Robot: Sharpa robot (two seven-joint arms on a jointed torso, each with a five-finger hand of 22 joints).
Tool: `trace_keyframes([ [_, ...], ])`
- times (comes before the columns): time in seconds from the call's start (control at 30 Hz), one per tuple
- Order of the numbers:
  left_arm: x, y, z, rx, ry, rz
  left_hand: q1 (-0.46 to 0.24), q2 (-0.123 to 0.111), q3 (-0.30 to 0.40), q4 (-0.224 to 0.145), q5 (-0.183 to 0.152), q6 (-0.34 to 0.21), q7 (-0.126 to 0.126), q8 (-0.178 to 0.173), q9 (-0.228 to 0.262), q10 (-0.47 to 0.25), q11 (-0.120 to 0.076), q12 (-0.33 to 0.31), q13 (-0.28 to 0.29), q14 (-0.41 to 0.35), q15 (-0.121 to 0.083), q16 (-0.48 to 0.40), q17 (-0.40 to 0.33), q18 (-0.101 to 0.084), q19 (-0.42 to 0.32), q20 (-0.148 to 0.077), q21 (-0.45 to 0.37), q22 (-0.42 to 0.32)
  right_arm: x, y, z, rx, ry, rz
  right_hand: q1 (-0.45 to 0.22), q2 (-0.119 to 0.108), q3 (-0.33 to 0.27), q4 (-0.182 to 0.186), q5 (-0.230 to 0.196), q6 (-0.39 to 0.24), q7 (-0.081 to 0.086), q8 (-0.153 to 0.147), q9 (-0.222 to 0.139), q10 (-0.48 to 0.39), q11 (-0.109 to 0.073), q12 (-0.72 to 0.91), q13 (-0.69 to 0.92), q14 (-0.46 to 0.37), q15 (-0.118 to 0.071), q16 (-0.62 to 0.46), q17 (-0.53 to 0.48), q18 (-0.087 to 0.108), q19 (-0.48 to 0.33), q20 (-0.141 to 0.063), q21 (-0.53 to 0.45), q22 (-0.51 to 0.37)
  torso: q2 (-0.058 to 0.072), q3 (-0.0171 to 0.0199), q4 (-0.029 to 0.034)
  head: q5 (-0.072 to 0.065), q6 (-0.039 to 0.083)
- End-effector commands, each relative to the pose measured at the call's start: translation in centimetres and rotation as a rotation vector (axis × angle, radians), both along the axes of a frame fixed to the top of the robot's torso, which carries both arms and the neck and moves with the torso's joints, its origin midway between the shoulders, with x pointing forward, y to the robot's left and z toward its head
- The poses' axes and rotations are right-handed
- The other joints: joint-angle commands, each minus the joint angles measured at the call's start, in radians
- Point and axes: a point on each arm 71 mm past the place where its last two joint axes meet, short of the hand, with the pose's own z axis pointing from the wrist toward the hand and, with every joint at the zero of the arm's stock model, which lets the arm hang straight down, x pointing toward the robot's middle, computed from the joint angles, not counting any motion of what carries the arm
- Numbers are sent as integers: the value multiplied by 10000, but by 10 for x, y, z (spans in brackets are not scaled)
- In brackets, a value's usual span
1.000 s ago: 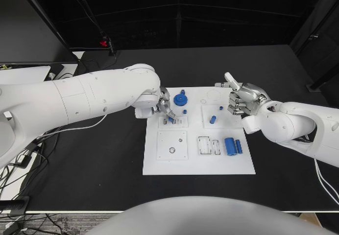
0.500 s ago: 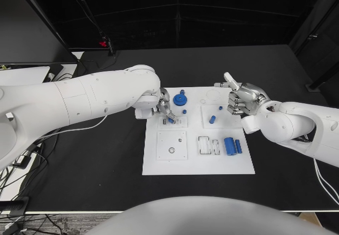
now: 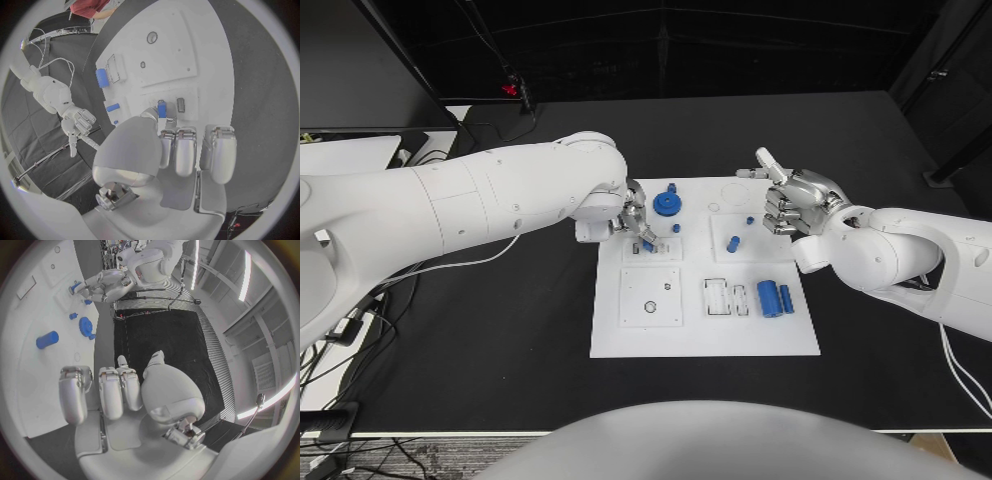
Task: Assemble the parts on the task board
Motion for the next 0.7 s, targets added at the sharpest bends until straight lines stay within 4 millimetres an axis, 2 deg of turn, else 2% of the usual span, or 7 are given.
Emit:
trace_keyframes([
  [0.03,0,1,-1,113,82,-70,975,934,440,-360,1,379,-298,58,14,1081,-43,-66,2611,1059,-60,8,2634,-63,1025,17,31,2628,0,2,1,75,-63,96,-17,112,-42,12,-1,-100,-1,47,7,1058,33,25,2628,1093,54,24,2635,73,571,24,-52,2443,1,-2,11,-14,-1],
  [0.7,-2,-5,-4,-76,150,-286,953,927,502,-359,-6,379,-294,33,33,1081,-40,-66,2611,1059,-58,8,2634,-63,1025,23,31,2628,0,2,1,77,-66,99,-17,112,-42,12,-1,-100,-1,47,7,1058,33,25,2628,1093,54,24,2635,73,571,24,-52,2443,2,3,-5,-33,-1],
])
